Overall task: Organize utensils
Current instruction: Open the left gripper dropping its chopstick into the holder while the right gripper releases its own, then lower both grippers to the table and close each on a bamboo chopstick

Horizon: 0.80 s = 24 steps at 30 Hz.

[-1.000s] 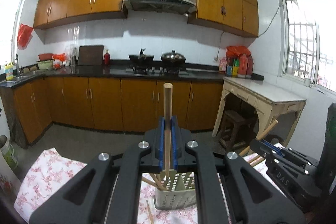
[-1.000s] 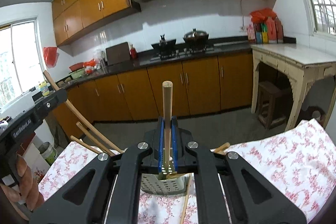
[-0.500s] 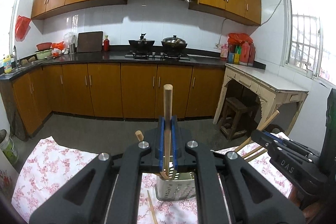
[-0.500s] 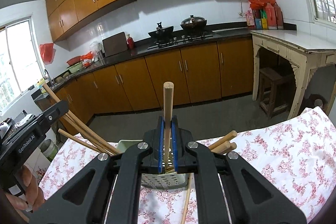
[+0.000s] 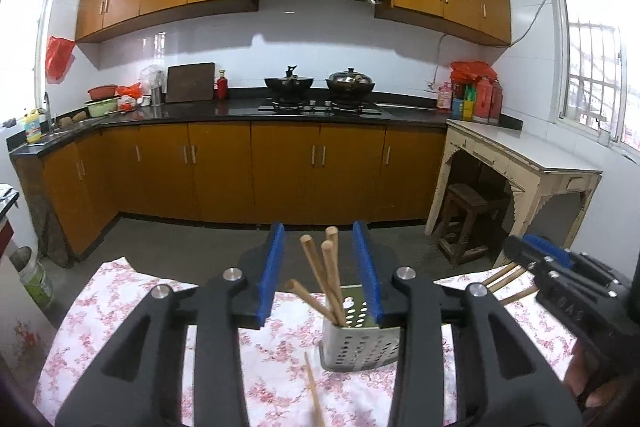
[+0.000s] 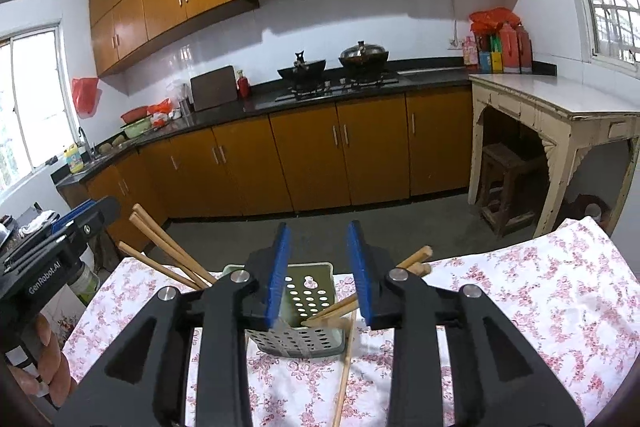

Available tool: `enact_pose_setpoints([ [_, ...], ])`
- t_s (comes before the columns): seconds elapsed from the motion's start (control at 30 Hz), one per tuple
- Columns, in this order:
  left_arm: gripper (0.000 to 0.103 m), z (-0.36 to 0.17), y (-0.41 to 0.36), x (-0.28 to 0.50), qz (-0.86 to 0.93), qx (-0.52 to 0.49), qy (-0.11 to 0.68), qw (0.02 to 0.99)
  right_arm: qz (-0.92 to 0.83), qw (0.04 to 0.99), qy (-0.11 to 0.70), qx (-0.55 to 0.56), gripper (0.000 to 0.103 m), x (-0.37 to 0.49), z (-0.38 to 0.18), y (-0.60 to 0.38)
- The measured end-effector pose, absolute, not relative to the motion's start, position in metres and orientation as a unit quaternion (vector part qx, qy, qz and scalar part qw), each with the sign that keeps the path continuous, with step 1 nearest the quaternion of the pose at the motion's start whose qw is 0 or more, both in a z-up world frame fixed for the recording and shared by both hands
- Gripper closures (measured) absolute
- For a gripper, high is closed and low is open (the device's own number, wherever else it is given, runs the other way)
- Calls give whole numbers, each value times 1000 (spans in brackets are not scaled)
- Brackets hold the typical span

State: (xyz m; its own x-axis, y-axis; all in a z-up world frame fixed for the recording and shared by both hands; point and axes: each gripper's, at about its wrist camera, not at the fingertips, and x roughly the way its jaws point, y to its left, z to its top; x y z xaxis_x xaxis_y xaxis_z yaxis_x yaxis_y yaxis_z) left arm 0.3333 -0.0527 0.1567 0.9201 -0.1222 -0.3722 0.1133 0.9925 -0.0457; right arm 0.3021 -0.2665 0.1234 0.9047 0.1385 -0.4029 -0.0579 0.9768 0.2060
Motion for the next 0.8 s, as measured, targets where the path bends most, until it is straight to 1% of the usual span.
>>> enact_pose_setpoints([
  [0.2, 64, 160, -39, 307, -49, -9, 187, 981, 47, 975, 196, 91, 72, 270, 133, -271],
  [0.37, 60, 148, -21, 273, -41, -8, 191, 981, 42, 974, 202, 94, 72, 241, 121, -280],
  [0.47, 55, 133, -14, 256, -38, -2, 196, 980, 34, 971, 219, 91, 72, 228, 101, -286],
  [0.57, 52, 103, -5, 241, -32, 5, 216, 976, 26, 962, 254, 96, 72, 224, 68, -290],
  [0.8, 52, 27, 5, 244, -30, 2, 297, 954, 28, 926, 359, 118, 72, 241, -22, -276],
])
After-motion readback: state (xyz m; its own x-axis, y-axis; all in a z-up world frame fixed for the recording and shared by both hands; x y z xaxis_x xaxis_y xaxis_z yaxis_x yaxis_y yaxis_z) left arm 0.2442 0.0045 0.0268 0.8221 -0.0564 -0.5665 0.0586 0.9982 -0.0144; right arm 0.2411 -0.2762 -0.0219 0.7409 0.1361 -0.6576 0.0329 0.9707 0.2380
